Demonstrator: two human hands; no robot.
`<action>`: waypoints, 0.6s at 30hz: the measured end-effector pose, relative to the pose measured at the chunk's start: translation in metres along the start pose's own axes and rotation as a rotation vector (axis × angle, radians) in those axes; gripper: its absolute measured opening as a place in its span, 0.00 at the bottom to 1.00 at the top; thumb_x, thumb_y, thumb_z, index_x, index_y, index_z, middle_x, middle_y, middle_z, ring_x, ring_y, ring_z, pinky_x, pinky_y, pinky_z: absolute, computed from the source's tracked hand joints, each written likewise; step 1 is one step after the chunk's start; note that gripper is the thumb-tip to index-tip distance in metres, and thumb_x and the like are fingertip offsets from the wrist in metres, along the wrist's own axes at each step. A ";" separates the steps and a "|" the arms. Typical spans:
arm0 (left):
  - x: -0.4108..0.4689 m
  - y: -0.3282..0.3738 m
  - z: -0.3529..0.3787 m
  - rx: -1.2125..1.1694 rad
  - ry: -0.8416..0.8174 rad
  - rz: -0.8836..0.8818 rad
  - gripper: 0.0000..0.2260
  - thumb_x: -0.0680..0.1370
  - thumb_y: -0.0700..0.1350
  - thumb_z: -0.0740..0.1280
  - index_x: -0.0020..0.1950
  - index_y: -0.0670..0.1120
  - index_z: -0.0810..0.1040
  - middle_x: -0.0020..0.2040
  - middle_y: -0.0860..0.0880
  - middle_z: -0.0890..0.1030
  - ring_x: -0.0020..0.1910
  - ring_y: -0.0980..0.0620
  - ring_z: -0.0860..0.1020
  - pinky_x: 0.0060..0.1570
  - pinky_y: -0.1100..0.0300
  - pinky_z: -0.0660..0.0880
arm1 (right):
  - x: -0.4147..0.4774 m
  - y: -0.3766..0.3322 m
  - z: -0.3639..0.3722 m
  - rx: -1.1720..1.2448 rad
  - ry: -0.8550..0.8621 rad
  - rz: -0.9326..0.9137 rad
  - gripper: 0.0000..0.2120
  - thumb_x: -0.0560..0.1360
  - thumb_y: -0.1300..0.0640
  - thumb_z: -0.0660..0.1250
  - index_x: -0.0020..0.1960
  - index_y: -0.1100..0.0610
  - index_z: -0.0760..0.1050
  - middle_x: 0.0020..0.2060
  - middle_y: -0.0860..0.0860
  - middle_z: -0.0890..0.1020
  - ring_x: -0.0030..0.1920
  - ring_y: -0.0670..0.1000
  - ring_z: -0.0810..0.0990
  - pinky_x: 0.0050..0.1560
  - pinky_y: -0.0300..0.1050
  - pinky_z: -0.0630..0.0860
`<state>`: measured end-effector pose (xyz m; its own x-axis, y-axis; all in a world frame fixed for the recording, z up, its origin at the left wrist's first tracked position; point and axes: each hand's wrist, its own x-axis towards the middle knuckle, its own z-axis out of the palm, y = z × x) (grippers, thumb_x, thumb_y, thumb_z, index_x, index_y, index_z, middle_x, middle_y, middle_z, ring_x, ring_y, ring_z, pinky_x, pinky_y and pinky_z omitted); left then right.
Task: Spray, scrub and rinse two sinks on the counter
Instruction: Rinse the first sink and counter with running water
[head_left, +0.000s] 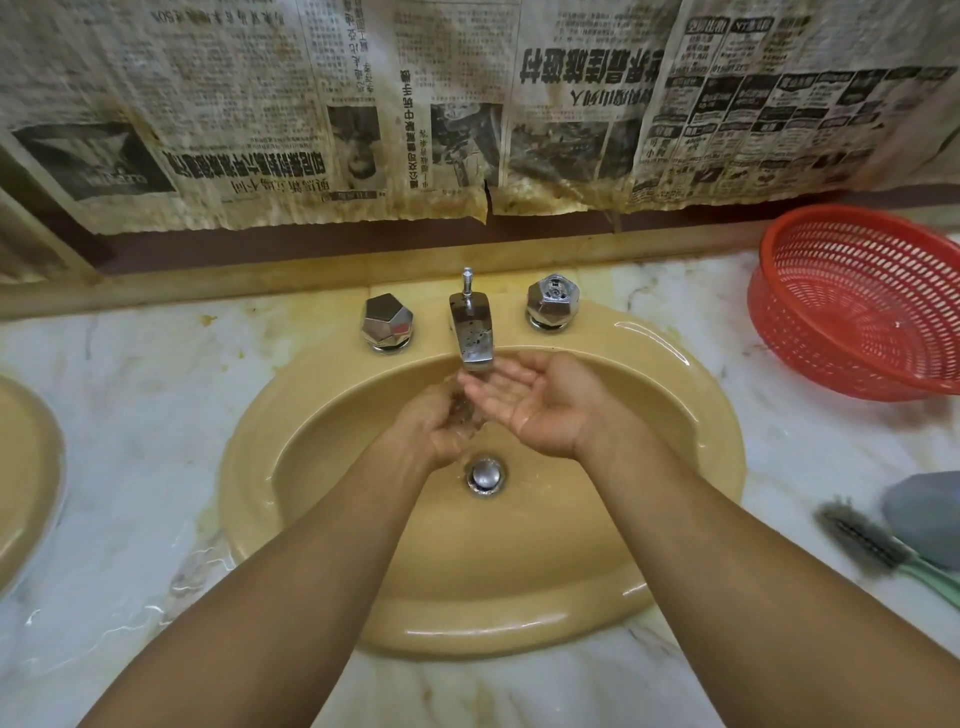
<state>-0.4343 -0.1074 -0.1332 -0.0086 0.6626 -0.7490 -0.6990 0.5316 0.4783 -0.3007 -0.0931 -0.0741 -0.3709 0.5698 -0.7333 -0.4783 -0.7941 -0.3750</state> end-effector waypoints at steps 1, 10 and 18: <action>0.000 0.002 0.000 -0.009 0.001 -0.002 0.10 0.85 0.40 0.62 0.47 0.40 0.81 0.41 0.44 0.85 0.34 0.52 0.84 0.31 0.61 0.82 | 0.000 0.000 0.003 0.030 0.001 -0.016 0.18 0.85 0.57 0.56 0.63 0.70 0.75 0.55 0.69 0.83 0.47 0.68 0.85 0.52 0.58 0.83; -0.011 0.011 0.007 -0.144 -0.075 -0.057 0.12 0.84 0.42 0.59 0.60 0.39 0.79 0.47 0.40 0.86 0.43 0.45 0.86 0.44 0.51 0.84 | -0.009 0.015 -0.002 0.254 0.005 -0.056 0.20 0.86 0.56 0.54 0.57 0.72 0.77 0.59 0.68 0.80 0.65 0.65 0.78 0.69 0.58 0.74; -0.020 0.008 0.040 -0.271 -0.212 -0.074 0.19 0.85 0.45 0.55 0.59 0.36 0.82 0.58 0.37 0.84 0.60 0.41 0.83 0.66 0.49 0.77 | -0.028 0.006 -0.034 0.306 -0.106 -0.051 0.20 0.85 0.59 0.54 0.56 0.73 0.78 0.53 0.68 0.83 0.49 0.66 0.85 0.52 0.60 0.83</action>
<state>-0.4115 -0.0953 -0.0957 0.1781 0.7377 -0.6512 -0.8568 0.4417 0.2660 -0.2659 -0.1209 -0.0753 -0.4138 0.6387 -0.6487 -0.7096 -0.6727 -0.2096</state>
